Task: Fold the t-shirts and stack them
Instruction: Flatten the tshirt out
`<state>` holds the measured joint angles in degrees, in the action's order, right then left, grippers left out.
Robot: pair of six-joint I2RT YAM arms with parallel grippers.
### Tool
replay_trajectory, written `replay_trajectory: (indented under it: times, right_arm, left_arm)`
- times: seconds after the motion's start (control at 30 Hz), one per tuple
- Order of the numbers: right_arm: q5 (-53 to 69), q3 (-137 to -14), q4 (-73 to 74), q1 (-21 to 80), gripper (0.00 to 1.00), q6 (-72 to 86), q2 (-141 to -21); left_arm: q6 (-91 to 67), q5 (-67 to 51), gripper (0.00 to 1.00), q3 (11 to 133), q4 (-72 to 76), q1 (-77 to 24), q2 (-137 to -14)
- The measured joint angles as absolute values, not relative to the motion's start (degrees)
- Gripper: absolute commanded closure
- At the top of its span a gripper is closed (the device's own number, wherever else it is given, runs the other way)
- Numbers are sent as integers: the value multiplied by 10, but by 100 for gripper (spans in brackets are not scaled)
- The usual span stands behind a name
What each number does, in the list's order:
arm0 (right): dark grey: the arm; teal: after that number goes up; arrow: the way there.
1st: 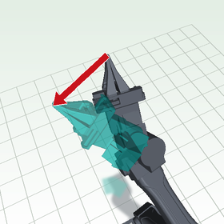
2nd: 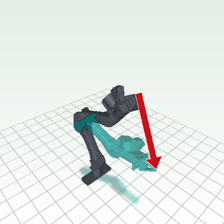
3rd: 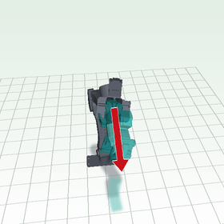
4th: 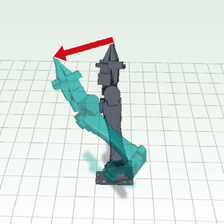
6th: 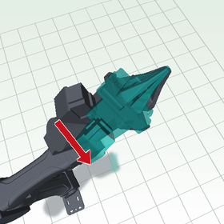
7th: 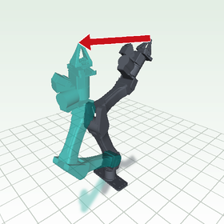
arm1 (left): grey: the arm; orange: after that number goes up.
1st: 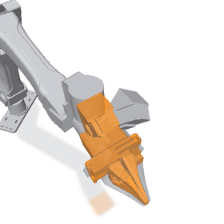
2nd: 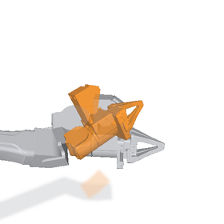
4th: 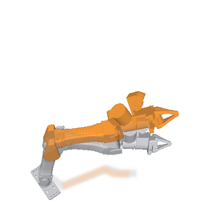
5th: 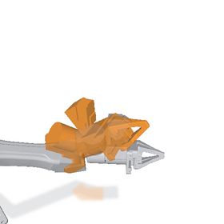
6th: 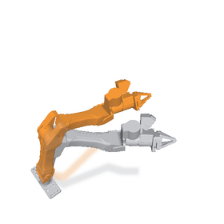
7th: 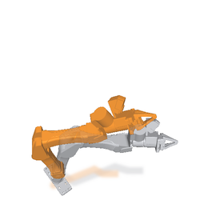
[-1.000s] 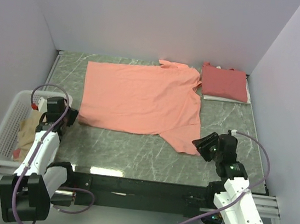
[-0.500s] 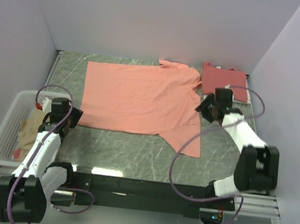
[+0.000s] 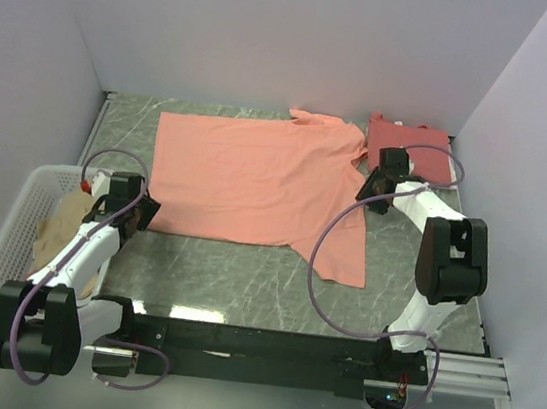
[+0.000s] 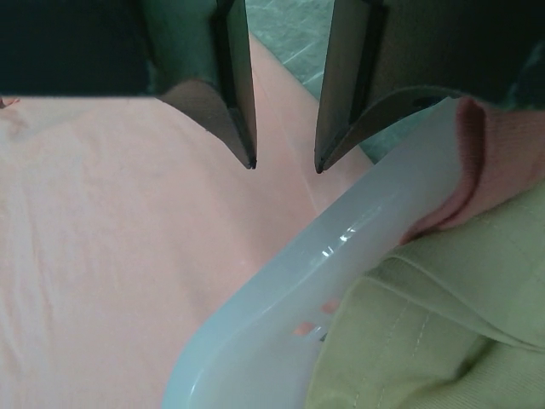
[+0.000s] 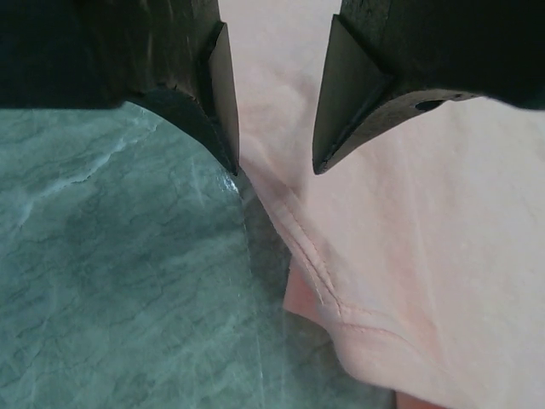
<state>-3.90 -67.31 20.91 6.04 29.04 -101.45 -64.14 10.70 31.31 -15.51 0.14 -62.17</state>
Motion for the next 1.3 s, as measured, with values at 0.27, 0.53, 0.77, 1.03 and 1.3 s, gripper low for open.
replay_trajectory:
  times: [0.27, 0.53, 0.77, 1.03, 1.3]
  right_arm:
    - [-58, -680, 214, 81, 59, 282, -1065]
    - [-95, -682, 227, 82, 59, 286, -1072]
    - [-90, -673, 225, 70, 59, 291, -1067]
    - [-45, -609, 197, 43, 57, 303, -1019]
    - [-21, -572, 186, 28, 56, 313, -970]
  left_arm:
    - [-642, 108, 61, 316, -141, -3, -640]
    - [-642, 107, 62, 316, -139, -4, -642]
    - [-642, 105, 61, 316, -131, -5, -648]
    - [-641, 103, 61, 316, -127, -5, -652]
    - [-641, 103, 62, 316, -118, -6, -656]
